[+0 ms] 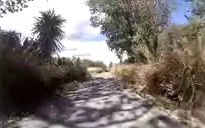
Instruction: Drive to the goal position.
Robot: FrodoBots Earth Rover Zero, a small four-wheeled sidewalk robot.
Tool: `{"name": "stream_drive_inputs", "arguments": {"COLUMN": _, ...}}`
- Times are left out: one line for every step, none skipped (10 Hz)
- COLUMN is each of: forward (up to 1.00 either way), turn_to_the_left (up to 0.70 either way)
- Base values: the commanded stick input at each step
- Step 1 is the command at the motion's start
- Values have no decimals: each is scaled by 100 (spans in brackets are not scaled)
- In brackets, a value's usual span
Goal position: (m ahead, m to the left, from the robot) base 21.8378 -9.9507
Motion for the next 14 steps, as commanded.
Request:
{"name": "stream_drive_inputs", "arguments": {"forward": 85, "turn_to_the_left": 6}}
{"name": "stream_drive_inputs", "arguments": {"forward": 85, "turn_to_the_left": 6}}
{"name": "stream_drive_inputs", "arguments": {"forward": 85, "turn_to_the_left": 6}}
{"name": "stream_drive_inputs", "arguments": {"forward": 85, "turn_to_the_left": 6}}
{"name": "stream_drive_inputs", "arguments": {"forward": 85, "turn_to_the_left": 6}}
{"name": "stream_drive_inputs", "arguments": {"forward": 85, "turn_to_the_left": 6}}
{"name": "stream_drive_inputs", "arguments": {"forward": 85, "turn_to_the_left": 6}}
{"name": "stream_drive_inputs", "arguments": {"forward": 85, "turn_to_the_left": 5}}
{"name": "stream_drive_inputs", "arguments": {"forward": 85, "turn_to_the_left": 5}}
{"name": "stream_drive_inputs", "arguments": {"forward": 85, "turn_to_the_left": 5}}
{"name": "stream_drive_inputs", "arguments": {"forward": 85, "turn_to_the_left": 5}}
{"name": "stream_drive_inputs", "arguments": {"forward": 85, "turn_to_the_left": 5}}
{"name": "stream_drive_inputs", "arguments": {"forward": 85, "turn_to_the_left": 4}}
{"name": "stream_drive_inputs", "arguments": {"forward": 85, "turn_to_the_left": 4}}
